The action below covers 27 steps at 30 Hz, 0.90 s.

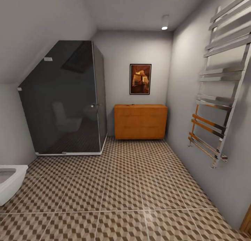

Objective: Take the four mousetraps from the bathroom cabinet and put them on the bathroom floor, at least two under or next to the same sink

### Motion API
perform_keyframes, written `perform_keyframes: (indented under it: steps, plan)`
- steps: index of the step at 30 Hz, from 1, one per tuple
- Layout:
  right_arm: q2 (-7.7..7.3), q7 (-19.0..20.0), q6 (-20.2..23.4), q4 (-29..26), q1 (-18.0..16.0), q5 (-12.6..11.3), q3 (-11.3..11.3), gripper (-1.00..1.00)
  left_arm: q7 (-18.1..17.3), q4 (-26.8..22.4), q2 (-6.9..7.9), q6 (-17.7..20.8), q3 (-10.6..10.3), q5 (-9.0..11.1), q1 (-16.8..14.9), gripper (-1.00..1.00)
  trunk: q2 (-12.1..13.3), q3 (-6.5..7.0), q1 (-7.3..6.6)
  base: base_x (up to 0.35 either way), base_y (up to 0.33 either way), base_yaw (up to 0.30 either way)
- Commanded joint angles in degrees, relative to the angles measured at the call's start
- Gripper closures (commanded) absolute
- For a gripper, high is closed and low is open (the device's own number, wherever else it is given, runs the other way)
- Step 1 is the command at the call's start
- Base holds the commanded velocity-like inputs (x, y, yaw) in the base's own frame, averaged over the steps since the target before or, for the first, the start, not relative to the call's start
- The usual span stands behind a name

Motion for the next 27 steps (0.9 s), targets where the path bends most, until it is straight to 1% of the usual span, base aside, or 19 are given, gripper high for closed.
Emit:
perform_keyframes:
  steps: [1,27]
  plan:
    - [0.02,-0.25,0.01,0.12,-0.08,0.62,-0.47,-1.00,-0.02,0.07,-0.01,-0.19,-0.48,0.55,-0.05,-1.00,-0.03,-0.06,0.03,0.322,0.000,0.001]
    - [0.15,-0.21,-0.80,0.12,-0.08,0.74,-0.47,-1.00,-0.03,0.07,0.00,-0.19,-0.50,0.55,-0.05,-1.00,-0.03,-0.06,0.03,0.323,0.000,0.000]
